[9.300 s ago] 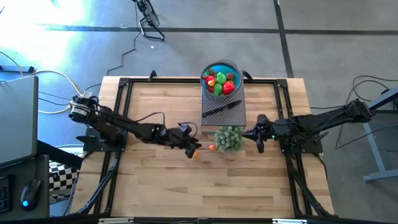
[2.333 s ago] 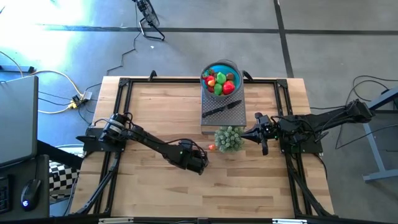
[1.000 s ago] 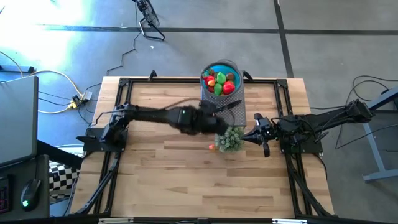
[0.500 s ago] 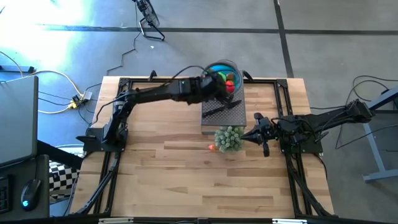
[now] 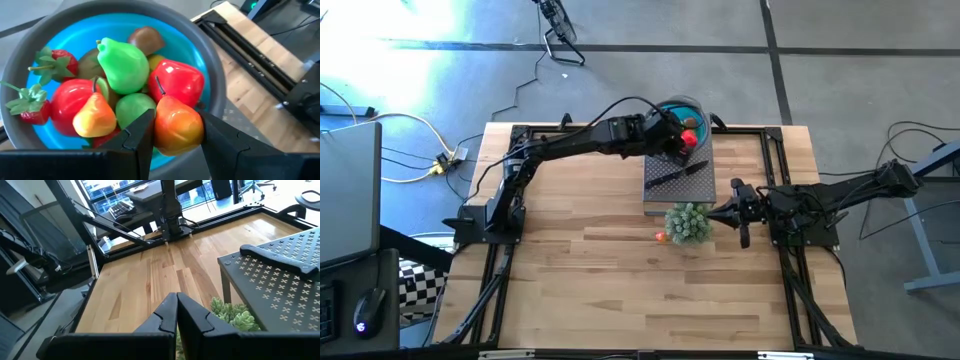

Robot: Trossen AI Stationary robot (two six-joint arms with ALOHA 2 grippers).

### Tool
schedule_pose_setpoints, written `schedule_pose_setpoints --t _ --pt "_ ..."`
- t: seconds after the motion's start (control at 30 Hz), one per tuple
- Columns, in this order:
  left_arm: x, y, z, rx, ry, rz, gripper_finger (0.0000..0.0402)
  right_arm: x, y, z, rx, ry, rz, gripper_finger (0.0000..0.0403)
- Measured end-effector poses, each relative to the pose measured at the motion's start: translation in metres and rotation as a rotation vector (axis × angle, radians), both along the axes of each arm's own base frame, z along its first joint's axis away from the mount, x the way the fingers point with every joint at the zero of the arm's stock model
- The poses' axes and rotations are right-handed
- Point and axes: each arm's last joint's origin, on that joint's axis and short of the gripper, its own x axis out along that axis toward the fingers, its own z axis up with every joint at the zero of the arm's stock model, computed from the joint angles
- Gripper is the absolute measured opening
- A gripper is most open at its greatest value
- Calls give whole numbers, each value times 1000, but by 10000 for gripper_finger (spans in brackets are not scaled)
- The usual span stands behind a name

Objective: Pick & Place Fruit
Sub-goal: Put the orange pear in the blue strainer bowl, then put the orange pear into the blue strainer bowl

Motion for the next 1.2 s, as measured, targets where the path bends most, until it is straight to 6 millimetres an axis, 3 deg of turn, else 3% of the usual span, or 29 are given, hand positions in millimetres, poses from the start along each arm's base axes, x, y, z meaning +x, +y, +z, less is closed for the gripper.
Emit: schedule_pose_setpoints --t 0.73,1.03,1.2 --pt "0 -2 0 12 12 -17 139 0 0 1 -2 -7 -17 2" --pt "0 -2 0 12 12 -16 200 0 0 1 -2 -7 -17 2" --pt "1 -2 0 13 6 -16 211 0 0 1 -2 -7 -16 2"
